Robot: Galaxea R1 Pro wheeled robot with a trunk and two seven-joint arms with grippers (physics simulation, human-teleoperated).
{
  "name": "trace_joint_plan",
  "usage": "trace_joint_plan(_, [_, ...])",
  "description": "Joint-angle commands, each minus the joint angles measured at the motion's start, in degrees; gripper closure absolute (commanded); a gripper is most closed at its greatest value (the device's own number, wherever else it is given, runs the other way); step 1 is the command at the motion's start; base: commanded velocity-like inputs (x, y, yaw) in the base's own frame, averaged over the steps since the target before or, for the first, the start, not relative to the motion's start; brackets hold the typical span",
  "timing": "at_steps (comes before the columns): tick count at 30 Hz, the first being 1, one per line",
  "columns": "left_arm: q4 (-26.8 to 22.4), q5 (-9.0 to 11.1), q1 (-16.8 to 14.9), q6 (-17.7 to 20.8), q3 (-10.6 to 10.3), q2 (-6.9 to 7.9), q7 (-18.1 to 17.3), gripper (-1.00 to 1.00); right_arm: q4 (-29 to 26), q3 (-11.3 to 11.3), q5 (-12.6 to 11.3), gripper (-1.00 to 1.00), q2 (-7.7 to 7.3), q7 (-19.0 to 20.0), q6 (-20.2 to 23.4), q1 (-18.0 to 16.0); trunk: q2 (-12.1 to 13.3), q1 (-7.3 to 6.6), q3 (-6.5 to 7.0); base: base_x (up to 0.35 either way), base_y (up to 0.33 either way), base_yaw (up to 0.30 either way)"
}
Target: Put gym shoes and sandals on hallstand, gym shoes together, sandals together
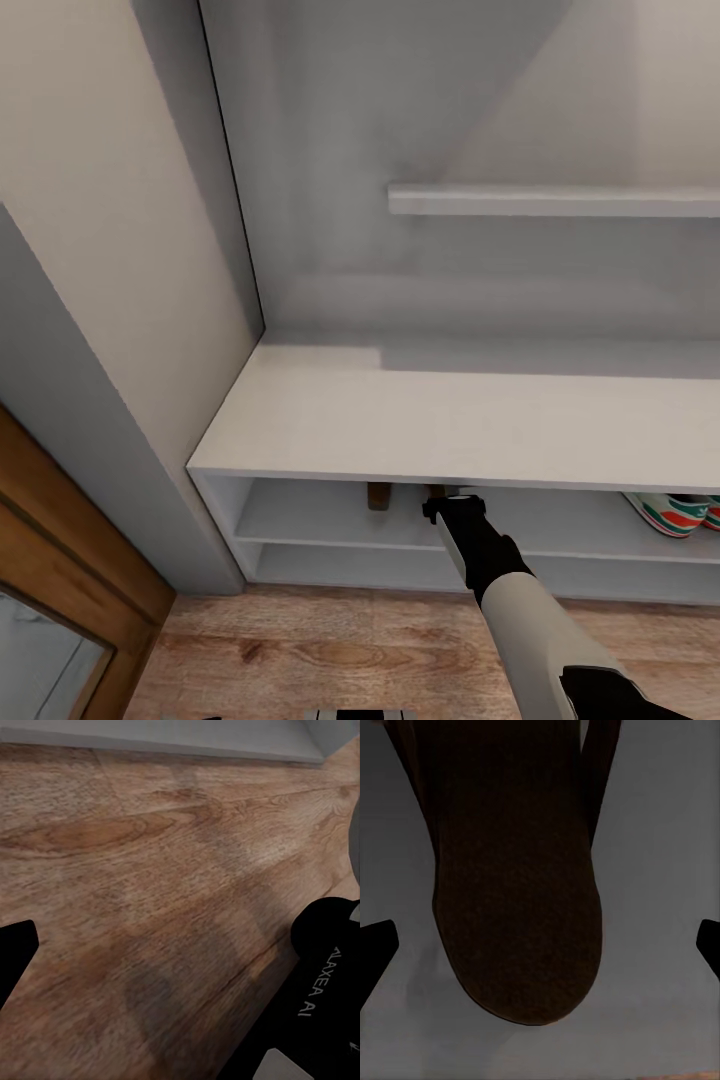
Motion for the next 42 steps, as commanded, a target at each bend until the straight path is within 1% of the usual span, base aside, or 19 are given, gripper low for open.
trace_joint_plan(1, [-0.03, -0.56, -0.06, -0.32, 0.48, -0.05, -0.26, -1.00, -0.08, -0.29, 0.58, -1.00, 0.07, 0.16, 0.32, -0.02, -0.02, -0.01, -0.05, 0.000, 0.000, 0.000])
trace_joint_plan(20, [-0.06, -0.56, -0.06, -0.32, 0.48, -0.04, -0.56, -1.00, -0.08, -0.32, 0.58, -1.00, 0.07, 0.16, 0.32, -0.02, -0.02, -0.01, -0.05, -0.017, -0.003, 0.000])
trace_joint_plan(29, [-0.26, -0.56, -0.06, -0.38, 0.52, -0.04, -0.47, -1.00, -0.08, -0.35, 0.59, -1.00, 0.07, 0.16, 0.32, -0.02, -0.02, -0.01, -0.05, -0.207, -0.119, 0.000])
trace_joint_plan(42, [-0.29, -0.56, -0.06, -0.33, 0.58, -0.08, -0.27, -1.00, -0.08, -0.36, 0.61, -1.00, 0.07, 0.16, 0.32, -0.02, -0.02, -0.01, -0.05, -0.270, -0.133, 0.000])
